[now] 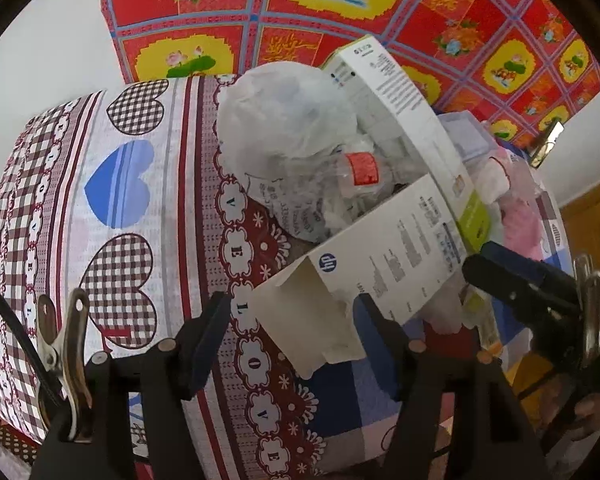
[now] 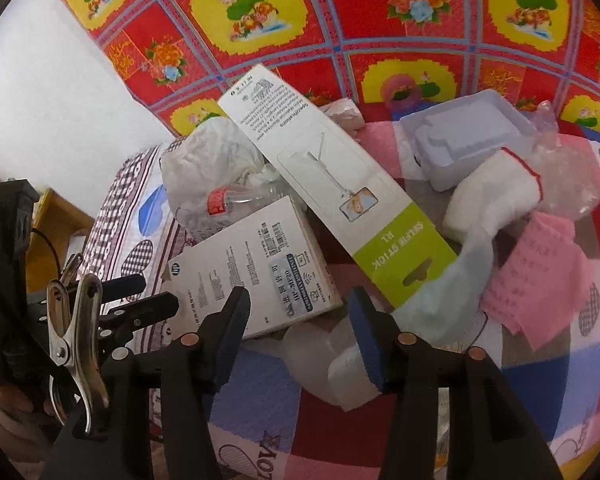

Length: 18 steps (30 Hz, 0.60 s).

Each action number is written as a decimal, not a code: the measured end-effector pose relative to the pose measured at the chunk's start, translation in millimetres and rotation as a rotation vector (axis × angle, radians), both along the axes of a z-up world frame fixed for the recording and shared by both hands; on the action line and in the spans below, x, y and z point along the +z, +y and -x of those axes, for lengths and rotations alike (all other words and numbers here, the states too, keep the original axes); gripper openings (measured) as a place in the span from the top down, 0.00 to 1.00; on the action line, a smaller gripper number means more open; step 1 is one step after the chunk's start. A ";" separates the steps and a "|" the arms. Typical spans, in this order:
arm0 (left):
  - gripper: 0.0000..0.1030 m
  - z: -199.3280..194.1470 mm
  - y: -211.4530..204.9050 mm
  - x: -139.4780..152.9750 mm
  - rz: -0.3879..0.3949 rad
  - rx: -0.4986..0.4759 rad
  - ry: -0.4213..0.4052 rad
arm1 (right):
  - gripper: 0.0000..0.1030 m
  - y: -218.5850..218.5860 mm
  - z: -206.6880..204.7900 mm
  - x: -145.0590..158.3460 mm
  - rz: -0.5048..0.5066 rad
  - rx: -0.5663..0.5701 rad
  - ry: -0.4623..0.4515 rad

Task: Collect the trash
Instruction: 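Grasp the white HP box with the right gripper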

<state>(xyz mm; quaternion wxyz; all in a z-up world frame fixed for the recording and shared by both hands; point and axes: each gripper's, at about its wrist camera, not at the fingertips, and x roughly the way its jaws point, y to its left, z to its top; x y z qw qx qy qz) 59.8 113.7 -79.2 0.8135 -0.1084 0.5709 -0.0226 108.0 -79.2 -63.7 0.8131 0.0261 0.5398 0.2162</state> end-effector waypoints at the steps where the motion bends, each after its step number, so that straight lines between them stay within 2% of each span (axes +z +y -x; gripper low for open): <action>1: 0.34 -0.3 -0.2 -0.8 0.001 0.003 0.004 | 0.49 0.4 -1.6 -1.6 0.003 0.010 0.003; 6: 0.34 -2.9 0.4 -7.9 -0.017 0.053 0.017 | 0.49 3.8 -8.2 -11.0 0.014 0.079 0.014; 15: 0.33 2.8 4.6 -11.5 0.056 0.118 0.009 | 0.49 8.4 -13.9 -20.0 0.013 0.184 0.023; 18: 0.33 7.7 2.7 -10.8 0.056 0.133 0.007 | 0.49 6.5 -15.9 -23.5 -0.006 0.200 0.035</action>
